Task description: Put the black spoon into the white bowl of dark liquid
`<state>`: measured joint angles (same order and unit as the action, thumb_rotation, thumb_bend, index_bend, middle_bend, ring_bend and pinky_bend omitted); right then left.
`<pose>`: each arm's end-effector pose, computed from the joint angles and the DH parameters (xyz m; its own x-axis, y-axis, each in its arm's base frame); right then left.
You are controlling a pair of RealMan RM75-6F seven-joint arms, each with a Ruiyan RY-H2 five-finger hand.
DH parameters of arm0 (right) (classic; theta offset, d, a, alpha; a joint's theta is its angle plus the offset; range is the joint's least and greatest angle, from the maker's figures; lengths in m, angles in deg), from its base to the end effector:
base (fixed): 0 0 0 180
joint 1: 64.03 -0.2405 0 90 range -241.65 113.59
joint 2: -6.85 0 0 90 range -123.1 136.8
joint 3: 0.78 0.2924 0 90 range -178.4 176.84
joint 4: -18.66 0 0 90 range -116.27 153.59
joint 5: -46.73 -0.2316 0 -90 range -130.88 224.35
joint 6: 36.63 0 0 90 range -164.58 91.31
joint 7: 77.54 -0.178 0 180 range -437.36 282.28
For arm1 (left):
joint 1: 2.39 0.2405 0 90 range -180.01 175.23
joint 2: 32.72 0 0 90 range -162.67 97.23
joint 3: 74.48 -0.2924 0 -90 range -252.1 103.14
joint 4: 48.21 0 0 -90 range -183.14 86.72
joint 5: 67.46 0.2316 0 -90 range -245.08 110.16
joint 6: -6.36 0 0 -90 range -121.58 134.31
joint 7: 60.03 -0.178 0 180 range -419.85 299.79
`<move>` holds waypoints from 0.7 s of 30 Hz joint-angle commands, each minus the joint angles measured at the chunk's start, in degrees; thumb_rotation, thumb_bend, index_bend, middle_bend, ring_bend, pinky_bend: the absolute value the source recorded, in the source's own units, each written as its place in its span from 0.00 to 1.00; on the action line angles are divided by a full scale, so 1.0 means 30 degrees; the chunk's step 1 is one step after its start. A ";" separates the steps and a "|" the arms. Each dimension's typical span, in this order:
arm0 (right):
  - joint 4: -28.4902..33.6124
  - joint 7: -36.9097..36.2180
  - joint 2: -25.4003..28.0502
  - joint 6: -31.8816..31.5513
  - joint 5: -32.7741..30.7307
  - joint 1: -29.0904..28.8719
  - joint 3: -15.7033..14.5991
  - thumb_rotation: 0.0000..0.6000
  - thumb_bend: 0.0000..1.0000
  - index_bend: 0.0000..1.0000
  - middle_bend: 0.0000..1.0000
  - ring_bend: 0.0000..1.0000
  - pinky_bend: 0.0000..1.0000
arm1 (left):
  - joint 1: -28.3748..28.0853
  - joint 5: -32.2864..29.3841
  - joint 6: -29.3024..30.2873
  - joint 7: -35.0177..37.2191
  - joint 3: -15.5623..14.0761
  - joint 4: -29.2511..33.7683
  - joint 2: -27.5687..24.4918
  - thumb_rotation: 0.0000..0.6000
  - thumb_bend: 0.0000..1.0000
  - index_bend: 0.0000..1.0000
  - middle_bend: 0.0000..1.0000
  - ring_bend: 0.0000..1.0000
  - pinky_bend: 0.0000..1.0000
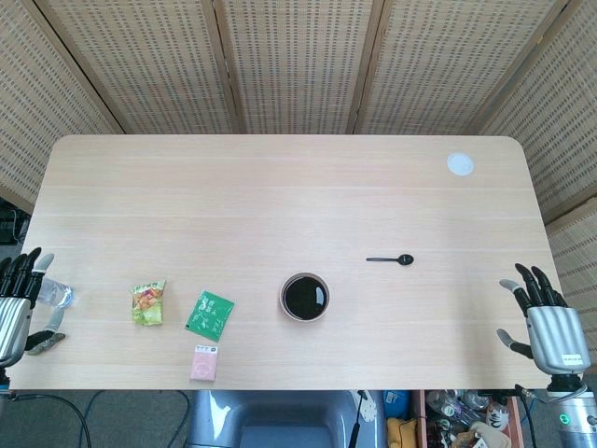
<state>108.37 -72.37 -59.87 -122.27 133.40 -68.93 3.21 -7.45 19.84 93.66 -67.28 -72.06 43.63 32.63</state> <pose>-0.3530 -0.2248 0.1474 0.4760 0.0292 0.8789 -0.8789 -0.0177 0.4766 -0.3453 0.2189 0.1515 0.4979 -0.0335 0.8666 0.8661 -0.0318 -0.4988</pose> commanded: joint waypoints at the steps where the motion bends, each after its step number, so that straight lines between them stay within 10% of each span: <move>1: -0.0011 -0.0004 0.0006 -0.0011 0.0000 0.0008 -0.0002 1.00 0.19 0.26 0.17 0.08 0.34 | 0.0014 -0.0009 -0.0043 0.0005 -0.0042 0.0013 0.0011 1.00 0.36 0.00 0.01 0.00 0.00; 21: 0.0179 -0.0083 0.0255 0.0416 0.0512 -0.0355 -0.0139 1.00 0.19 0.26 0.17 0.08 0.34 | 0.0064 -0.0028 -0.0179 -0.0101 -0.0153 0.0301 -0.0239 1.00 0.36 0.00 0.01 0.00 0.00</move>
<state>108.86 -72.60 -59.21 -121.17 134.81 -69.86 2.85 -7.26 19.75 93.12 -67.58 -72.51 44.53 31.92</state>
